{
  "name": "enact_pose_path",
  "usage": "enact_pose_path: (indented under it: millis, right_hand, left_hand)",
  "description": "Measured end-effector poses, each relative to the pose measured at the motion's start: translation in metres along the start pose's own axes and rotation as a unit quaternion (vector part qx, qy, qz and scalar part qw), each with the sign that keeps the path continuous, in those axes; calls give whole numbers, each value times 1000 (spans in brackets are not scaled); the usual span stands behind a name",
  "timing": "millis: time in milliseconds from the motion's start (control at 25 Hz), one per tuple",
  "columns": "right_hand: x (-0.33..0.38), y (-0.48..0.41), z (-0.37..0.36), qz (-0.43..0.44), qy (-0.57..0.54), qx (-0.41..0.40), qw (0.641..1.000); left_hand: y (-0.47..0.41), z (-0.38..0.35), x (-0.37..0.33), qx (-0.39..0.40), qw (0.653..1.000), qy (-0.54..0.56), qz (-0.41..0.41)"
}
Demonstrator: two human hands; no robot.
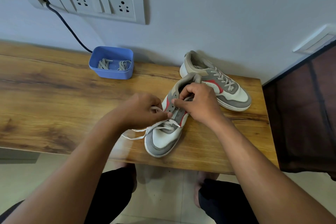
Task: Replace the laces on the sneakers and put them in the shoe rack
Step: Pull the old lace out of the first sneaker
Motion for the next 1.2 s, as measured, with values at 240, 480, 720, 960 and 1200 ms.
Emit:
enact_pose_path:
  millis: [240,480,720,960,1200]
  right_hand:
    - [0,-1,0,0,9,2,1000]
    - [1,0,0,2,13,6,1000]
    - [0,-5,-2,97,35,57,993]
    - [2,-3,5,103,-74,-44,991]
    - [-6,9,14,-46,2,44,998]
  left_hand:
    - [-3,9,10,-77,997,-6,7]
    - [-4,13,16,-135,990,-5,31]
    - [-7,0,18,-154,981,-106,55]
    - [-11,-6,2,-234,963,-47,-122]
    - [-24,-16,-5,-240,960,-107,-97]
Point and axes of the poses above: each hand's wrist, its own y-axis away from the middle knuckle, its own z-axis out of the back of the hand, x = y × z, the point moved 1 cm from there along -y, towards the middle knuckle, and after that the axes turned 9 degrees about -y, right-handed, at the moved point
